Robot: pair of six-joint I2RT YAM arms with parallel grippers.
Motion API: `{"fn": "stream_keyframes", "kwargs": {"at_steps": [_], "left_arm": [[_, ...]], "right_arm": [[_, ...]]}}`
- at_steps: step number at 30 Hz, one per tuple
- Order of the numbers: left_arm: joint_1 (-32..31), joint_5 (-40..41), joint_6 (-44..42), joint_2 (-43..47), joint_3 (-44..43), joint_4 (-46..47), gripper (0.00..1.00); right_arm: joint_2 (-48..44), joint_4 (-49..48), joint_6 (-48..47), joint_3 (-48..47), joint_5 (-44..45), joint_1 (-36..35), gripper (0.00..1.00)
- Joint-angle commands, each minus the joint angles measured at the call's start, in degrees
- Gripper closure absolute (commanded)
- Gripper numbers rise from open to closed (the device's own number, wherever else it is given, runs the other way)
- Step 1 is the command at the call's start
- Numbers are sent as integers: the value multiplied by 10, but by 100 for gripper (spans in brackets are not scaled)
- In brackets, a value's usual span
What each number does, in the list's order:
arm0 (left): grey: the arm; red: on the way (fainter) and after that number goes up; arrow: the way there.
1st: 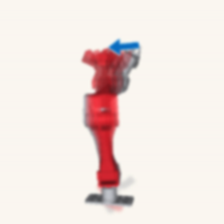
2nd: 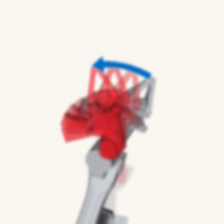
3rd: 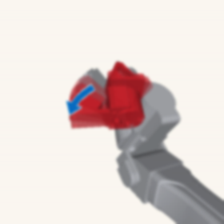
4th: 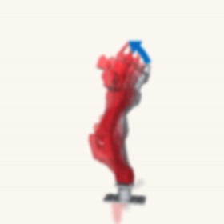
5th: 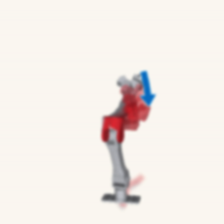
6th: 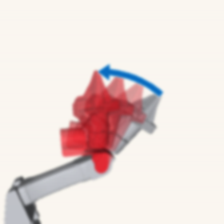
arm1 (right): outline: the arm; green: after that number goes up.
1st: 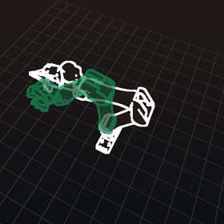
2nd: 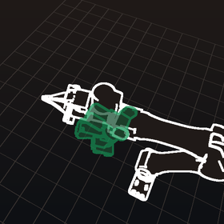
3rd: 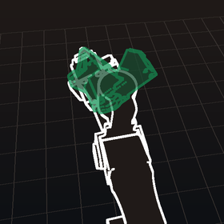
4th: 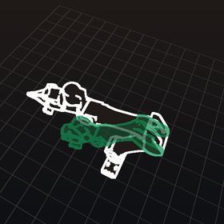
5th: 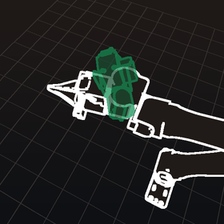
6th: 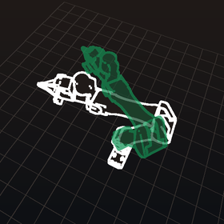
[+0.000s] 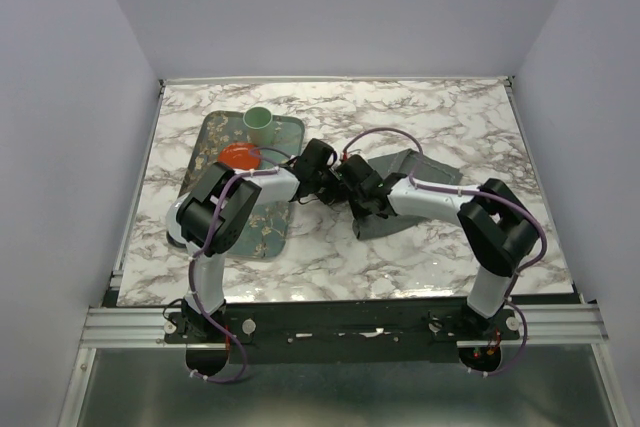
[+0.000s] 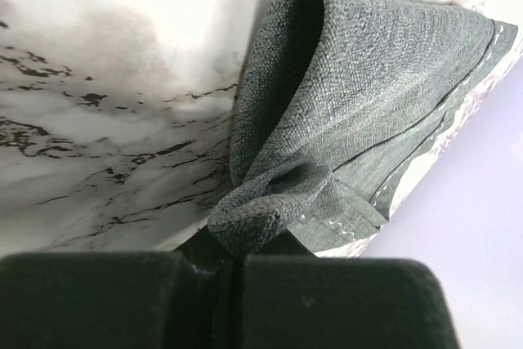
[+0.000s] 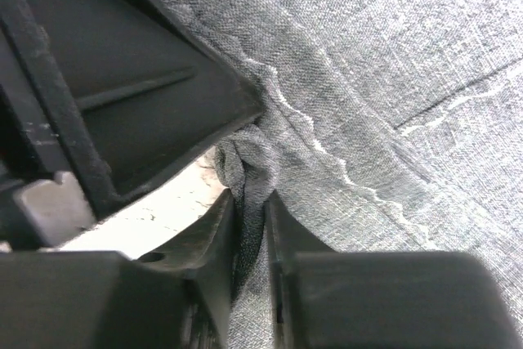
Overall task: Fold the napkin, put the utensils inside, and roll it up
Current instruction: Roll the napkin with the utensil
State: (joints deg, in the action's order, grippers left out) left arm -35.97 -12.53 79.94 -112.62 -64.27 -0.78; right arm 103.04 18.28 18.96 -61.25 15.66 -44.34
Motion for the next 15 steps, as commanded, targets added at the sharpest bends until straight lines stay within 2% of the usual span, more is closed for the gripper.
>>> {"fn": "stream_keyframes", "kwargs": {"at_steps": [1, 6, 9, 10, 12, 13, 15], "left_arm": [[-2, -17, -25, 13, 0, -33, 100], [2, -2, -88, 4, -58, -82, 100], [3, 7, -125, 1, -86, -95, 84], [4, 5, -133, -5, -96, -102, 72], [5, 6, -156, -5, -112, -116, 61], [5, 11, -176, 5, -111, -114, 50], [5, 21, -193, 15, -106, -110, 43]], "right_arm": [[44, 43, 28, 44, 9, 23, 80], [42, 16, 25, 62, -34, 24, 92], [36, -20, 23, 78, -76, 28, 99], [28, -32, 24, 91, -92, 32, 100], [17, -68, 27, 107, -144, 44, 99], [7, -81, 27, 121, -156, 49, 99], [-1, -110, 30, 133, -215, 66, 99]]}}
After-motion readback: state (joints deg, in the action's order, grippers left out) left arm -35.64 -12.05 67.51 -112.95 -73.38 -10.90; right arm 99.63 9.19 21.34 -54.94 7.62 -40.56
